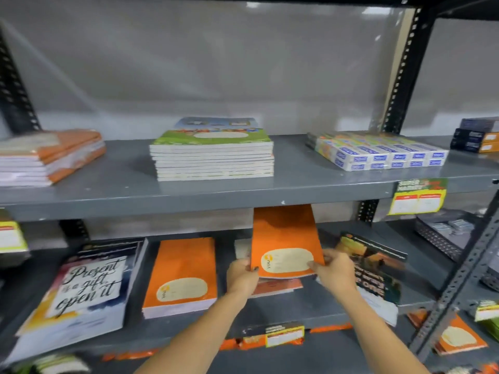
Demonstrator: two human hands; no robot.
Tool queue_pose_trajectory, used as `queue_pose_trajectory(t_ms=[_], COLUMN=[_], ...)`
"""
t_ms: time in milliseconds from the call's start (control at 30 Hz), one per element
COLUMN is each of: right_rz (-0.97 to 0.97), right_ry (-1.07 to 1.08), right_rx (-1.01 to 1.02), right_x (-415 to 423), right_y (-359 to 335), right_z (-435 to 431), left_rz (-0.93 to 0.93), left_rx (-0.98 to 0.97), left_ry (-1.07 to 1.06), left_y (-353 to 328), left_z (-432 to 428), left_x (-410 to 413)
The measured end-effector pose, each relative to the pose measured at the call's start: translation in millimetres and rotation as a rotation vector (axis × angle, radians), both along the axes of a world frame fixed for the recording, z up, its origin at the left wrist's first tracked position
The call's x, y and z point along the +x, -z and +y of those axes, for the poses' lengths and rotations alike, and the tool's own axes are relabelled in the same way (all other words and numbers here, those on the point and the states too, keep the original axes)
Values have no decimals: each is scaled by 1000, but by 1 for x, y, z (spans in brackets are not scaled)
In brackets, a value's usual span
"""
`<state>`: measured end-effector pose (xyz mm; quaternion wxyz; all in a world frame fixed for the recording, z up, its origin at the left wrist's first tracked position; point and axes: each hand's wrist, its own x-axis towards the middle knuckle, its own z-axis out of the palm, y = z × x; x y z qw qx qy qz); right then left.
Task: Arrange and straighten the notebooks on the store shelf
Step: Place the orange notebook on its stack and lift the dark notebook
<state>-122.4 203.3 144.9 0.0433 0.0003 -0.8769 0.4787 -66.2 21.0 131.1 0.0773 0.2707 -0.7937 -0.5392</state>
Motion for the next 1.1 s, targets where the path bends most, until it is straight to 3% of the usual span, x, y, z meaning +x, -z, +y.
queue_pose_trajectory(t_ms=[333, 467, 567, 667, 833, 967, 1100], right_rz=[-141, -205, -238, -212, -127, -10, 21], right_ry=[-324, -355, -363, -398, -452, -436, -265], right_rx=[35, 130, 287, 411, 436, 292, 217], right_x=[52, 65, 70, 78, 80, 66, 39], right_y=[29, 45, 59, 67, 63, 40, 26], right_z=[-193, -222, -226, -222, -213, -182, -115], left_rz=[-67, -136, -263, -271, -388, -216, -52], left_rx=[-123, -235, -308, -364, -588, -757, -827], left_ry=[-396, -371, -287, -231, -248, -248, -92], left_y=[15, 26, 39, 52, 46, 25, 14], left_z=[-170, -194, -199, -202, -198, -165, -105], left_x=[109, 121, 126, 130, 126, 100, 54])
